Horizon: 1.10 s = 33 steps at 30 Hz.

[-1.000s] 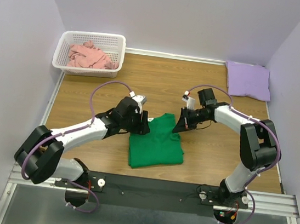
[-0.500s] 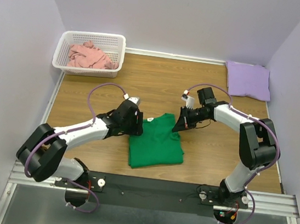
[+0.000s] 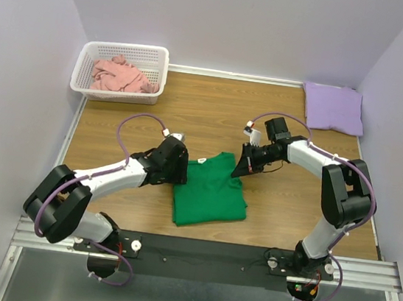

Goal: Fold and stack the t-shirts
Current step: Fold the tshirt

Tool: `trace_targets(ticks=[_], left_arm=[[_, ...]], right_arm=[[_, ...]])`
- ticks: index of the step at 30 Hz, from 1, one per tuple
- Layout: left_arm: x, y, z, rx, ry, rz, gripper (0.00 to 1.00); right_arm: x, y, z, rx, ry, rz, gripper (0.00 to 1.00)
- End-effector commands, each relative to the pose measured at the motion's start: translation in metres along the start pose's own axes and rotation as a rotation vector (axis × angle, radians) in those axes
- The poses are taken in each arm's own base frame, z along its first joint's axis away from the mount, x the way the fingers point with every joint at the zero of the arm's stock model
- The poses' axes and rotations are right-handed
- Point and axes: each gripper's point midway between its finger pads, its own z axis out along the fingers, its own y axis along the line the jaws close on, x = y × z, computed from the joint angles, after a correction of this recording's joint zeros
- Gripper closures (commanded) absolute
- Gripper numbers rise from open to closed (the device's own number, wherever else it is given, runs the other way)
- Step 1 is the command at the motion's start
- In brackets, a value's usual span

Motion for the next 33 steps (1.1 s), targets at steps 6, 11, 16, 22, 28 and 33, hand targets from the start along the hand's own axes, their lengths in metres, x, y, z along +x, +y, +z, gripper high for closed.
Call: trace_targets(ticks=[6, 11, 16, 22, 28, 33], left_arm=[[-0.012, -0.01, -0.008, 0.037, -0.039, -0.016, 0.41], [-0.023, -0.017, -0.017, 0.068, -0.071, -0.013, 0.47], [-0.028, -0.022, -0.026, 0.091, -0.087, -0.016, 0.5], [-0.022, -0.021, -0.024, 0.11, -0.087, -0.015, 0.57], [-0.011, -0.009, -0.013, 0.064, -0.068, -0.031, 0.54], [-0.011, -0.004, -0.004, 0.033, -0.071, -0.04, 0.47]], right_arm=[[0.003, 0.002, -0.002, 0.002, 0.008, -0.008, 0.99], [0.005, 0.001, -0.002, 0.004, 0.011, -0.005, 0.99], [0.004, 0.001, -0.002, 0.007, 0.008, -0.008, 0.99], [0.002, 0.0, -0.001, 0.008, 0.008, -0.01, 0.99], [0.0, 0.0, -0.001, 0.007, 0.007, -0.014, 0.99], [0.001, 0.0, 0.0, 0.004, 0.011, -0.015, 0.99]])
